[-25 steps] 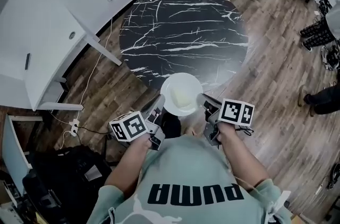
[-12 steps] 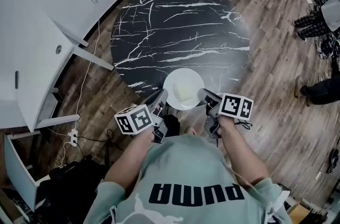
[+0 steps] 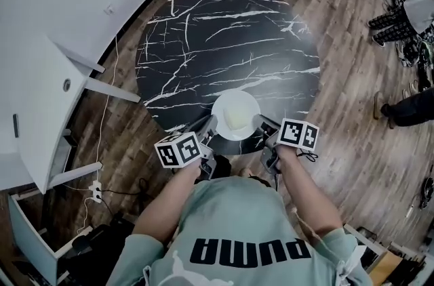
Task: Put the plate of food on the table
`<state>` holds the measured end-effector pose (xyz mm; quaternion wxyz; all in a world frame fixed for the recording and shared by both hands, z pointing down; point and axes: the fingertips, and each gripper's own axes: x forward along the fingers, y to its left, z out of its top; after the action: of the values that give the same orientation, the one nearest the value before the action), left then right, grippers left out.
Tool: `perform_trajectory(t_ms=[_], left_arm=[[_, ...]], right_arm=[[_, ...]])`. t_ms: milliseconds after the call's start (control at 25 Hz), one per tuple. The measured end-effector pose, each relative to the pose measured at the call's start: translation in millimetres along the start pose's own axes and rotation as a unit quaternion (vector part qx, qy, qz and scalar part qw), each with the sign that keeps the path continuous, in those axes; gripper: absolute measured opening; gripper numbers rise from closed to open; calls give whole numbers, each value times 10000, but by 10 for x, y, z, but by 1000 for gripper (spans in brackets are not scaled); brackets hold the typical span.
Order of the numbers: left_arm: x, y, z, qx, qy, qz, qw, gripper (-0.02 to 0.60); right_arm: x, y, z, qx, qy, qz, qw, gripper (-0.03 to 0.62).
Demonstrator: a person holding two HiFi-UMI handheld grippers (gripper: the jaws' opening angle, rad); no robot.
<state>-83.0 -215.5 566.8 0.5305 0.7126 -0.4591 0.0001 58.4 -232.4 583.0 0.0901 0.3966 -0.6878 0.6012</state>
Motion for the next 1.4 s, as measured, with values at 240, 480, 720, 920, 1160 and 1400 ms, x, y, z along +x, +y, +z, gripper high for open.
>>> perform_trajectory(t_ms=[240, 480, 720, 920, 1160, 1400], left_arm=[[249, 257, 63, 52, 252, 18, 9997, 31], [481, 529, 32, 135, 527, 140, 9984, 34], [689, 749, 6, 147, 764, 274, 9966, 38], [810, 875, 14, 218, 899, 404, 9949, 40], [920, 996, 2, 273, 1032, 505, 9930, 43], [983, 1065, 14, 302, 1075, 583, 9920, 44]], right_arm=[[283, -177, 76, 139, -54, -169, 9997, 44], [509, -372, 84, 222, -31, -352, 9991, 44], [697, -530, 124, 227, 11, -546, 9982, 44], [818, -635, 133, 232, 42, -686, 9974, 44], [930, -691, 180, 153, 66, -790, 9967, 44], [1008, -741, 209, 137, 80, -871, 9961, 44]])
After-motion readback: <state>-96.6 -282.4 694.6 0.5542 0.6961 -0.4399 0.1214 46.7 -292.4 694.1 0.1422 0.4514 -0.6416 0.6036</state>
